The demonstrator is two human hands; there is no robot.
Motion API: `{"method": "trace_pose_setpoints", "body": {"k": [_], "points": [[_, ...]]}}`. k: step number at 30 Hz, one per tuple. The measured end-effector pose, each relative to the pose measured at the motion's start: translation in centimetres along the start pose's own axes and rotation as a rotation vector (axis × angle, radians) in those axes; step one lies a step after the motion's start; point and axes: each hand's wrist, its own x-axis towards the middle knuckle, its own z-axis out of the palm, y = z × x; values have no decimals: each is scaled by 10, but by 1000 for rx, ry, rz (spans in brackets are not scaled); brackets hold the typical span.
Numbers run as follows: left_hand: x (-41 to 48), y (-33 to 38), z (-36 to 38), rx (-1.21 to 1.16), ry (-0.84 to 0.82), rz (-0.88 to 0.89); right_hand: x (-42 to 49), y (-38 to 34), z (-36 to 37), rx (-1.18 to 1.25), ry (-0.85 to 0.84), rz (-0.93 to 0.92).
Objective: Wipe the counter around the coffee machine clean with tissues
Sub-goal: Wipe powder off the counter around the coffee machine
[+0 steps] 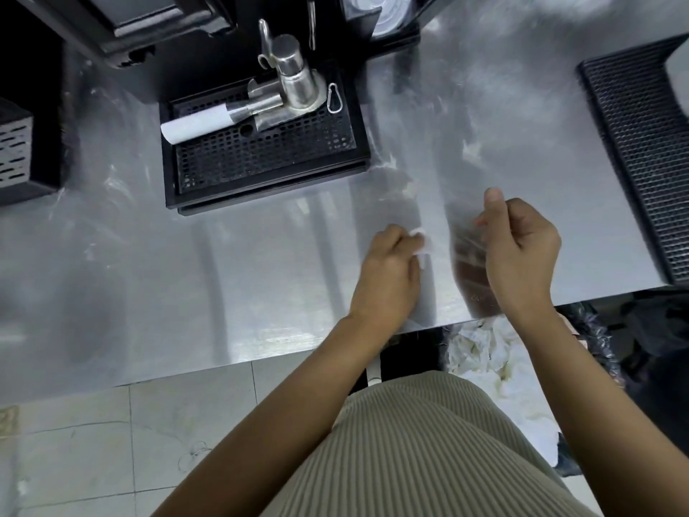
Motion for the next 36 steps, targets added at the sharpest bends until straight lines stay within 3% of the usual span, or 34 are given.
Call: {"method": "trace_pose_setpoints", "body": {"k": [3,6,11,16,18,23,26,36], "points": [[7,-3,-17,-158,73,-160,1,2,-1,1,0,-3],[-9,-26,-50,-76,268,-308,-1,5,-5,10,22,5],[-28,-33,-40,92,132,-188,-6,6,-10,25,34,55],[-15,1,3,-1,-36,20,-11,7,-15,23,49,59],[-13,7,2,-107,-79,-11,-12,6,-17,22,58,60],[-47,-17,-44,-89,125,-183,-15,7,-30,5,77,51],[-74,-26,-52,-51,11,-246,-16,10,-40,11,104,65],[-31,54,43,-39,-147,127,-21,14,-63,26,220,83]]}}
